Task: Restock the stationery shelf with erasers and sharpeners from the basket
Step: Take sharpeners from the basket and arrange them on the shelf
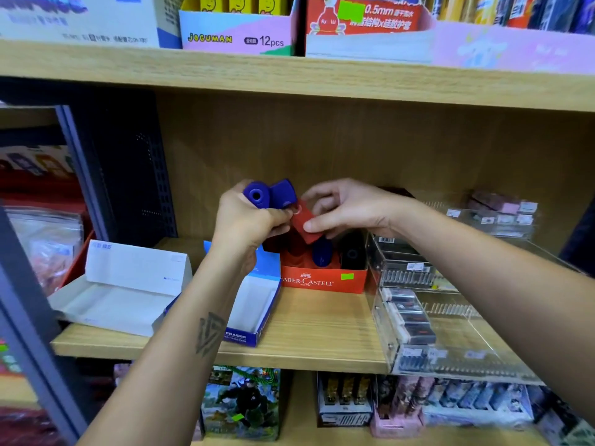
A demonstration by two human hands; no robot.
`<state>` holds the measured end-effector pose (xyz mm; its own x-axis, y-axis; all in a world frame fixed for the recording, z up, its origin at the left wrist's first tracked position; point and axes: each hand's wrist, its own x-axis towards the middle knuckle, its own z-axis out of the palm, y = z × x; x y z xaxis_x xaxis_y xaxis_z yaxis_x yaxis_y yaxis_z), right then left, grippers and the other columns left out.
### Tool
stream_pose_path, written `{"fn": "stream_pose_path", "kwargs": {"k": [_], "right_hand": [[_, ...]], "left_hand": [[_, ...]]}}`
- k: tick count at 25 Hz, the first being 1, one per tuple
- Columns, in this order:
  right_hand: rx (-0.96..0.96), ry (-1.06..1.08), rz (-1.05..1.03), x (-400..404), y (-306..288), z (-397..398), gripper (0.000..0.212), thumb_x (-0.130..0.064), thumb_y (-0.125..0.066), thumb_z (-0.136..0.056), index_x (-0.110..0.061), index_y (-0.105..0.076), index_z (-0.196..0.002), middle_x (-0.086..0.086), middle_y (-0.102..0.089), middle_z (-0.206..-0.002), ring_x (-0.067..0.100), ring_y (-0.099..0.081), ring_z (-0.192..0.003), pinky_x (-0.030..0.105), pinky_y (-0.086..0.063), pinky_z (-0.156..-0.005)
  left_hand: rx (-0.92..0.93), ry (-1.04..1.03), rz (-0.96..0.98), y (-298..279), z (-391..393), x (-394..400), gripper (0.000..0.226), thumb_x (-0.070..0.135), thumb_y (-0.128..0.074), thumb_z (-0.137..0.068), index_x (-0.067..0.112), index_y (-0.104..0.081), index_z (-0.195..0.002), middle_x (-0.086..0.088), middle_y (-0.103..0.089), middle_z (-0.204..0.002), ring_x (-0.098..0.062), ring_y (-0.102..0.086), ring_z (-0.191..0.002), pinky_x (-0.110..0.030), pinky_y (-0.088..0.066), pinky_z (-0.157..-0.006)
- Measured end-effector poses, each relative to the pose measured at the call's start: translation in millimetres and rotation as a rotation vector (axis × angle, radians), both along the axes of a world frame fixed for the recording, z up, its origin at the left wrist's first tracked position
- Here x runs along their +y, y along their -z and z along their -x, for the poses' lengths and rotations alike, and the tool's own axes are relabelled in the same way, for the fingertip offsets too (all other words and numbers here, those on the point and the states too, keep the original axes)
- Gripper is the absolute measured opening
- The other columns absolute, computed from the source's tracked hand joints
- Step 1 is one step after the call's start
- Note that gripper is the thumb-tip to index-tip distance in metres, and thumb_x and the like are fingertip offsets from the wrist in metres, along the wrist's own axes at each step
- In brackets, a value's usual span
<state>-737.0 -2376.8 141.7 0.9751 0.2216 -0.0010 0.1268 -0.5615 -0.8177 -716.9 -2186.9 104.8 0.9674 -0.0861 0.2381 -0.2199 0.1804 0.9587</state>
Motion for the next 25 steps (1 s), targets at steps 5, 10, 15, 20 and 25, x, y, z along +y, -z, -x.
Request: {"fn": "stream_pose_path", "kwargs": {"k": [5, 10, 15, 20, 25], "right_hand": [[-0.099, 0.043, 0.003, 11.0, 2.5, -8.2, 0.045, -0.004, -0.072, -0.087, -0.026, -0.061, -0.125, 0.008, -0.069, -0.108, 0.021, -0.071, -0.096, 0.035, -0.061, -0.082], [-0.322, 0.168, 0.464, 13.4, 7.7, -25.9, 0.028, -0.020, -0.075, -0.087, -0.022, -0.068, -0.114, -0.011, -0.065, -0.095, -0.001, -0.057, -0.077, 0.014, -0.045, -0.070], [-0.323, 0.181, 0.558, 22.9, 35.3, -47.7, 0.030, -0.021, -0.084, -0.077, -0.032, -0.059, -0.088, -0.010, -0.060, -0.088, 0.013, -0.060, -0.088, 0.029, -0.050, -0.077], [-0.317, 0.184, 0.563, 20.8, 41.4, -53.7, 0.029, -0.021, -0.086, -0.074, -0.028, -0.061, -0.086, -0.008, -0.060, -0.084, 0.015, -0.061, -0.086, 0.031, -0.051, -0.075], [-0.321, 0.137, 0.601, 18.4, 52.3, -56.6, 0.014, -0.028, -0.082, -0.079, -0.024, -0.071, -0.087, -0.004, -0.066, -0.101, 0.016, -0.062, -0.098, 0.027, -0.046, -0.078]], "left_hand": [[0.022, -0.057, 0.041, -3.3, -0.2, 3.6, 0.032, -0.016, -0.074, -0.073, 0.008, -0.057, -0.084, -0.018, -0.066, -0.076, -0.027, -0.067, -0.061, -0.031, -0.058, -0.056], [0.040, -0.125, 0.006, -3.6, -11.7, 17.4, 0.025, 0.002, -0.080, -0.073, 0.011, -0.061, -0.086, -0.009, -0.057, -0.064, -0.018, -0.053, -0.046, -0.025, -0.045, -0.047], [0.068, -0.075, -0.018, -1.7, -14.7, 18.3, 0.015, 0.008, -0.073, -0.080, 0.010, -0.059, -0.080, -0.006, -0.049, -0.059, -0.018, -0.052, -0.046, -0.023, -0.041, -0.044], [0.074, -0.035, -0.030, 2.6, -20.0, 21.2, 0.014, 0.013, -0.070, -0.085, 0.007, -0.057, -0.083, -0.012, -0.053, -0.066, -0.016, -0.053, -0.047, -0.022, -0.041, -0.044], [0.072, 0.014, -0.063, 8.3, -22.8, 23.7, 0.026, 0.011, -0.075, -0.085, -0.004, -0.065, -0.104, -0.022, -0.071, -0.080, -0.018, -0.051, -0.047, -0.023, -0.040, -0.044]]}}
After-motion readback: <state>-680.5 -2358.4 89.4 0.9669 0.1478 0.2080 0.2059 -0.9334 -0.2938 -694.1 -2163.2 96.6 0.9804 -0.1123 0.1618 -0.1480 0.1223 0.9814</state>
